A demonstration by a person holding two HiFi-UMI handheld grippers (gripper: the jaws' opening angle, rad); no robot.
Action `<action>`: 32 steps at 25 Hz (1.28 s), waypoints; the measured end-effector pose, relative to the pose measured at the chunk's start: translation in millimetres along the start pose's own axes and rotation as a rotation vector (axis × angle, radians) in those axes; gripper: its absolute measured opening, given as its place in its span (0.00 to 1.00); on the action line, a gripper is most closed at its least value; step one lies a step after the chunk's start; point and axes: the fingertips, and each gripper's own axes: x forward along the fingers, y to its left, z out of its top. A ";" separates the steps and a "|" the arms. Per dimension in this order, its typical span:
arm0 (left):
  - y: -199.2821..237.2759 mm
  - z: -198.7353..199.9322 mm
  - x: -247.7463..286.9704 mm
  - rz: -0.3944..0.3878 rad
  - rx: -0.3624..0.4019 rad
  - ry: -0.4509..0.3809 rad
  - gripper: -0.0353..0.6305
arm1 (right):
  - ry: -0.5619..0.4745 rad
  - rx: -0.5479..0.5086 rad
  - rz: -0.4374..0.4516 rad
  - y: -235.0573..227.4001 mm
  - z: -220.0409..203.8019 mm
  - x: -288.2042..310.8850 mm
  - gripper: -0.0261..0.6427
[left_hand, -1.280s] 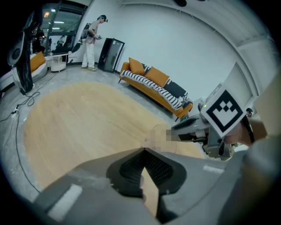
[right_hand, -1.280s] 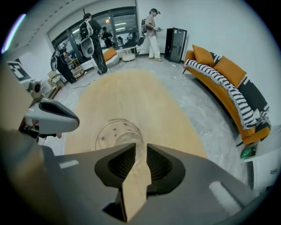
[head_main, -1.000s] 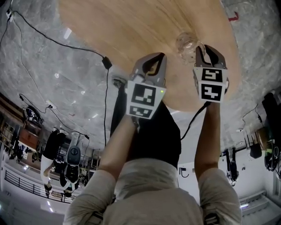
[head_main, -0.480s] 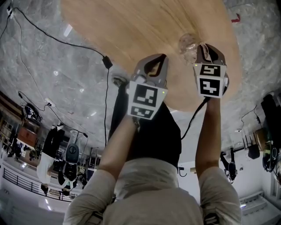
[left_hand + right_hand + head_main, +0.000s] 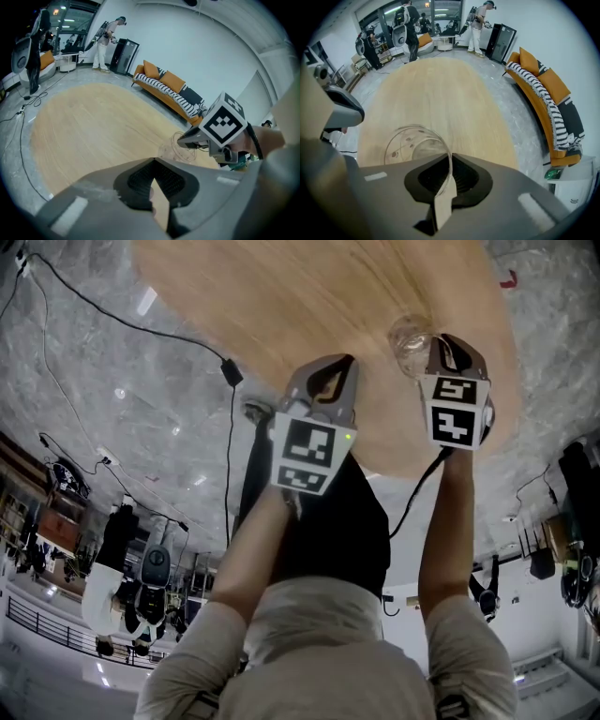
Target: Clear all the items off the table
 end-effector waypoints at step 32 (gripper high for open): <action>49.4 -33.1 -91.4 0.013 0.007 -0.045 0.08 | -0.190 0.018 0.014 113.2 46.7 -49.8 0.07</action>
